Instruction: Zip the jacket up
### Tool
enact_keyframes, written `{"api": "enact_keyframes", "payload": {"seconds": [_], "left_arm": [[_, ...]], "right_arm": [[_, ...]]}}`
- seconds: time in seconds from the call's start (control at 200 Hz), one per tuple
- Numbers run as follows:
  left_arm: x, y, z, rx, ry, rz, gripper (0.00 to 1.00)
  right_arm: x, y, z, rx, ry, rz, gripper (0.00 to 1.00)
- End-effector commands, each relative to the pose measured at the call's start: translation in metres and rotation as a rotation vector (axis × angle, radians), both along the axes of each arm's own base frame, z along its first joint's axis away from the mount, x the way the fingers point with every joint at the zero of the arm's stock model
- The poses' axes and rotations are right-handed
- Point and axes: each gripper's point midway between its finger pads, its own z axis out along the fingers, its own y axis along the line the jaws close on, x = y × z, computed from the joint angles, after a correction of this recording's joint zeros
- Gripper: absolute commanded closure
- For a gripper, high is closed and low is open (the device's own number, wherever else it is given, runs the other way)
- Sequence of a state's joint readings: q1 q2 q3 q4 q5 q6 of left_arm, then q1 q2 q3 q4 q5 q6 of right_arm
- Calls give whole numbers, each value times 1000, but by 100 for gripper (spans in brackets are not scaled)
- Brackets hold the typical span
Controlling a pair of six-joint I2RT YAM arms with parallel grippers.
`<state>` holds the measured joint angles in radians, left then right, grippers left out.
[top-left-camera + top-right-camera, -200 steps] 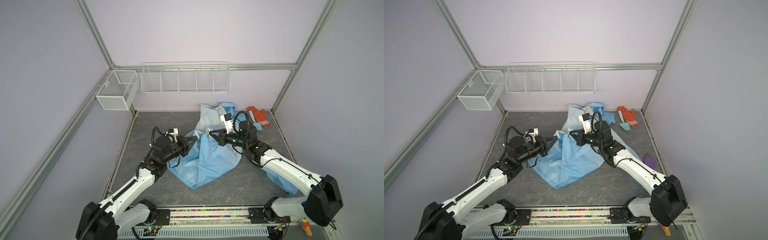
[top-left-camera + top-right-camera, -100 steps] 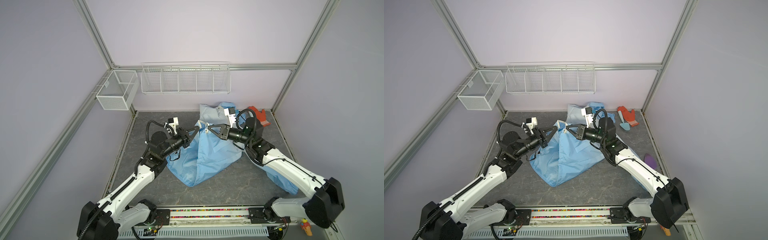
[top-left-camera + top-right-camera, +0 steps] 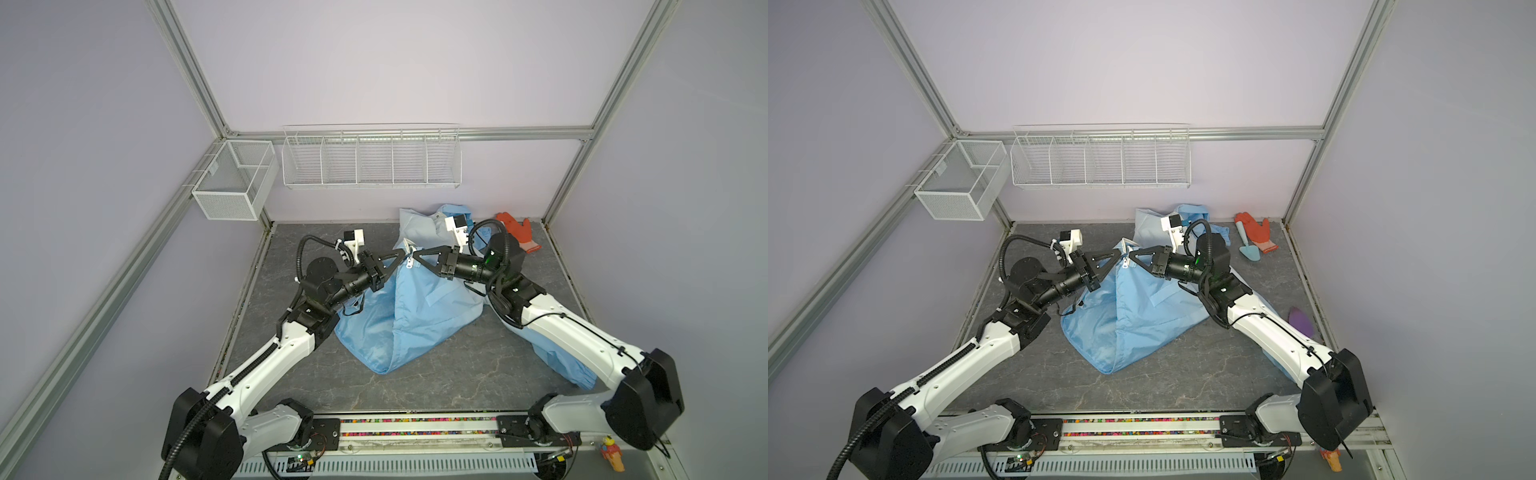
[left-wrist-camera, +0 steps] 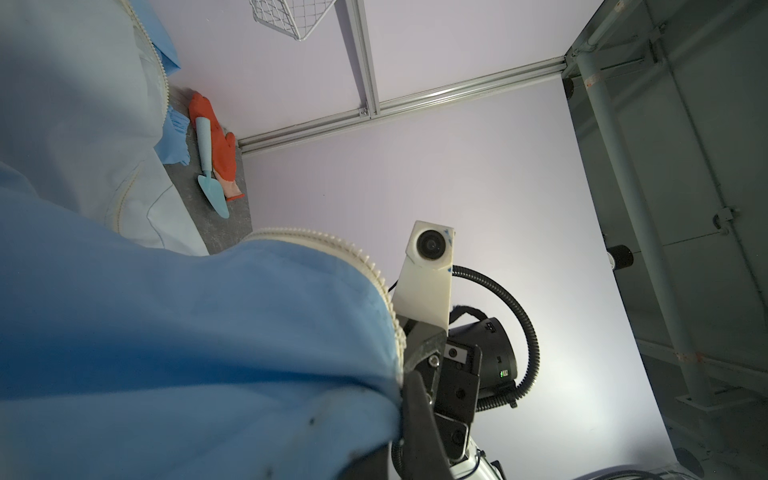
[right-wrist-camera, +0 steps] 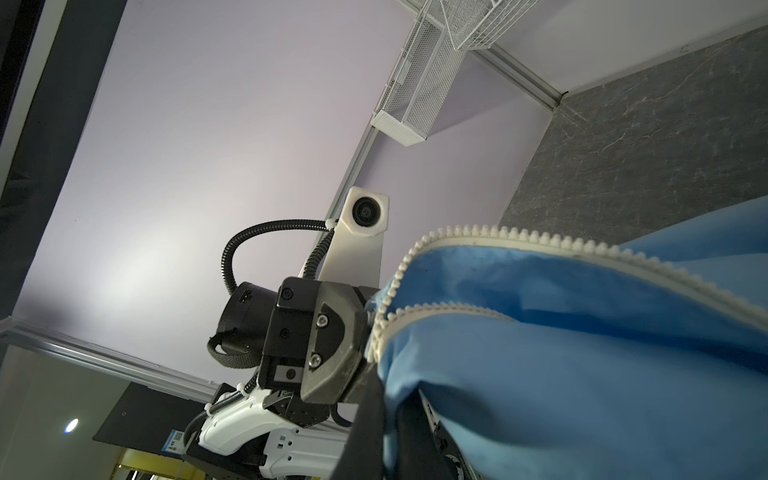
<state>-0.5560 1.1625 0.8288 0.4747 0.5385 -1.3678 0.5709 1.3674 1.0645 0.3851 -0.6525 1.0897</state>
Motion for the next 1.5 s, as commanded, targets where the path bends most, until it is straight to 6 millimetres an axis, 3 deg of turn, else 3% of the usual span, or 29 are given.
{"api": "enact_keyframes", "payload": {"seconds": [0.0,0.86,1.495], "left_arm": [[-7,2,35,-50,-103,-21,100],[-12,4,44,-35,-132,-22,100],[-11,4,40,1,-132,-11,100]], "right_arm": [[1,-1,30,74,-46,12,94],[1,-18,37,55,-58,-9,94],[-13,-15,49,63,-59,62,94]]}}
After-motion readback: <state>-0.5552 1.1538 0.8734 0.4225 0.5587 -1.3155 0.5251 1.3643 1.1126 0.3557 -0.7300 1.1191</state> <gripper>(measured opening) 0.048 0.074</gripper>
